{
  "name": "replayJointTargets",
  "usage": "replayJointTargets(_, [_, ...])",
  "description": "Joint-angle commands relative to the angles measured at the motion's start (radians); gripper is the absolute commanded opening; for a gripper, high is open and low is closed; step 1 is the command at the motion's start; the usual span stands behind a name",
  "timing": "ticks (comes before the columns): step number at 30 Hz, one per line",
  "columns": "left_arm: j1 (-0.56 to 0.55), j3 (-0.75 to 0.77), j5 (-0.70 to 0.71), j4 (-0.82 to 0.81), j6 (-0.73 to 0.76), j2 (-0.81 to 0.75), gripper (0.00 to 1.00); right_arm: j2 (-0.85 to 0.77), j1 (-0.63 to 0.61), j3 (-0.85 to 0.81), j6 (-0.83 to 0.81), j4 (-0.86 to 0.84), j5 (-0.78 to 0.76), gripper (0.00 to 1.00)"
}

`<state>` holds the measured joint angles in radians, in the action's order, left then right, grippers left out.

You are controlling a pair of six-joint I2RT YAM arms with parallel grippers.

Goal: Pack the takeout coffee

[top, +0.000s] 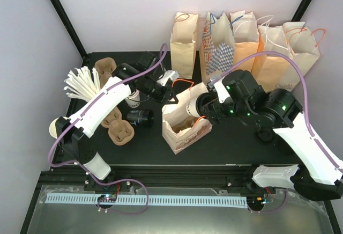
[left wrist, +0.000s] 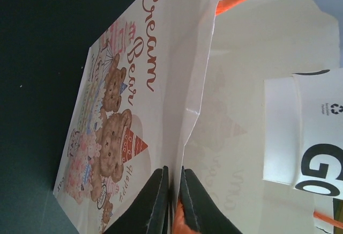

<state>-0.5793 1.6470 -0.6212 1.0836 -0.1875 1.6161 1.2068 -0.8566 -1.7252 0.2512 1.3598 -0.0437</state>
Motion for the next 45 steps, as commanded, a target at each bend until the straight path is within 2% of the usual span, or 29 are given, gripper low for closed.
replayJointTargets(1, [-0.001,0.055,-0.004,-0.034,0.004,-0.009,0.1,-0.003,-0.005,0.006,-0.023,0.007,-0.041,0.62])
replayJointTargets(6, [-0.017,0.076,-0.047,-0.053,0.042,-0.022,0.1,0.081,-0.005,-0.03,-0.008,0.032,-0.055,0.61])
replayJointTargets(11, [-0.051,0.085,-0.005,-0.071,0.044,-0.04,0.1,0.199,-0.005,-0.106,0.019,0.075,-0.074,0.6])
replayJointTargets(18, [-0.065,0.081,0.032,-0.098,0.047,-0.068,0.09,0.22,-0.005,-0.106,0.044,0.062,-0.073,0.6])
replayJointTargets(25, [-0.07,0.068,0.029,-0.131,0.048,-0.092,0.08,0.11,-0.005,0.171,0.073,-0.059,-0.145,0.59])
replayJointTargets(33, [-0.12,0.047,0.11,-0.167,0.069,-0.134,0.06,0.033,-0.007,0.31,0.112,-0.113,-0.129,0.59])
replayJointTargets(40, [-0.189,-0.047,0.198,-0.271,0.044,-0.201,0.05,-0.022,-0.051,0.464,0.146,-0.233,-0.186,0.58])
replayJointTargets(45, [-0.217,-0.164,0.257,-0.372,0.002,-0.278,0.04,-0.049,-0.098,0.547,0.238,-0.245,-0.303,0.56])
